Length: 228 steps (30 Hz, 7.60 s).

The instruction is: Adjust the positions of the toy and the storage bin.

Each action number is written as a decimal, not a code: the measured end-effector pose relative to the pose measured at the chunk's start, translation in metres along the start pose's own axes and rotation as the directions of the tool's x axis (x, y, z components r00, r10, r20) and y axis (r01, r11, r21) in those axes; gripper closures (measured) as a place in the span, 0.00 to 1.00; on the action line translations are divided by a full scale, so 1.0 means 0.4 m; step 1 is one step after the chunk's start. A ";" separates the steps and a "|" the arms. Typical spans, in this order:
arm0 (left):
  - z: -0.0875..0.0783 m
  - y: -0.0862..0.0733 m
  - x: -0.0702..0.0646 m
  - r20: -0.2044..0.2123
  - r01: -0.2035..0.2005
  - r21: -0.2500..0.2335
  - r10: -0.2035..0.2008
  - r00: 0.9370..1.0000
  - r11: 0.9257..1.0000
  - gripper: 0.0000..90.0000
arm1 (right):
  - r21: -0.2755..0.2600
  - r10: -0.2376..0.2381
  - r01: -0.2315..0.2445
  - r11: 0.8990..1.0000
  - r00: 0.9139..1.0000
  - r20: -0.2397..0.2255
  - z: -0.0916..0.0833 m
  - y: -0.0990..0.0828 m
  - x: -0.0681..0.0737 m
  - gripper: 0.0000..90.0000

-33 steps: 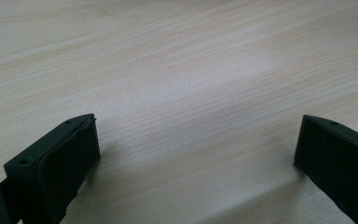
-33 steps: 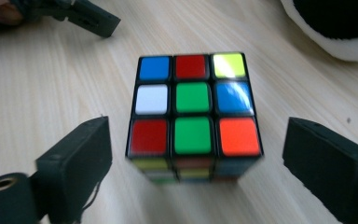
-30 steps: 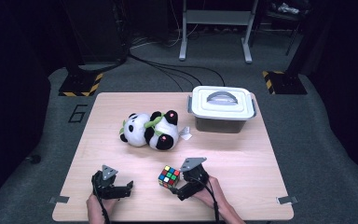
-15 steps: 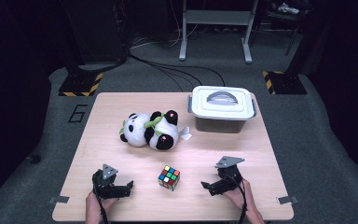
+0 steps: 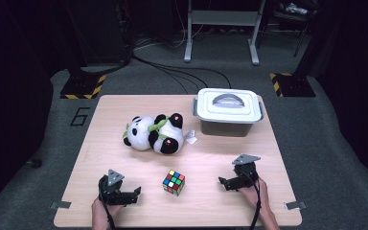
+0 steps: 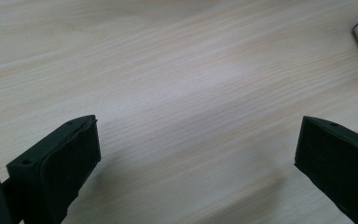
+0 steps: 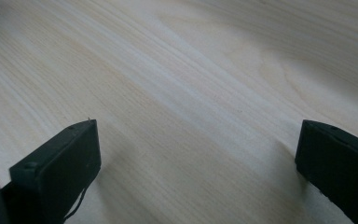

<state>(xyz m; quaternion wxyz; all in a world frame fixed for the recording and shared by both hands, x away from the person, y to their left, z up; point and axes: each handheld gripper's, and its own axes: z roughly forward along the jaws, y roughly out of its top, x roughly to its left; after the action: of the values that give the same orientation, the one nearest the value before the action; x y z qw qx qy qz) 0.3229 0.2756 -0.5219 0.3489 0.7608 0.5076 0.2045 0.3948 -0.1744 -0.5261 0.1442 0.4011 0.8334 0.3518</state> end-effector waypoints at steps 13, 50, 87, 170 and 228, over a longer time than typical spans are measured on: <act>-0.037 0.036 -0.058 0.048 -0.018 -0.048 0.021 0.999 0.999 0.00 | -0.008 -0.032 0.032 0.999 0.999 0.030 0.009 0.001 -0.002 0.00; 0.043 0.127 -0.281 0.186 -0.145 -0.094 0.160 0.969 0.985 0.00 | -0.014 -0.021 0.021 1.000 0.999 0.040 0.007 -0.001 -0.003 0.01; 0.058 0.106 -0.251 0.114 -0.123 -0.127 0.137 0.984 0.984 0.38 | -0.019 -0.011 0.012 1.000 0.999 0.051 0.006 -0.001 -0.002 0.02; -0.017 0.157 0.334 -0.277 0.173 -0.194 -0.223 0.935 0.966 0.38 | -0.019 -0.010 0.011 1.000 0.999 0.050 0.006 -0.001 -0.002 0.02; -0.040 0.293 0.227 -0.067 0.068 -0.106 -0.075 0.995 0.992 0.00 | -0.020 -0.010 0.011 1.000 0.999 0.050 0.006 -0.001 -0.002 0.03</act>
<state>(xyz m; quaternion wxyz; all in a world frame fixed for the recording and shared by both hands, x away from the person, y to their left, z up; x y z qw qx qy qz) 0.4224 0.3355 -0.4284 0.3768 0.7153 0.5353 0.2448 0.3964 -0.1740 -0.5283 0.1709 0.4038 0.8282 0.3492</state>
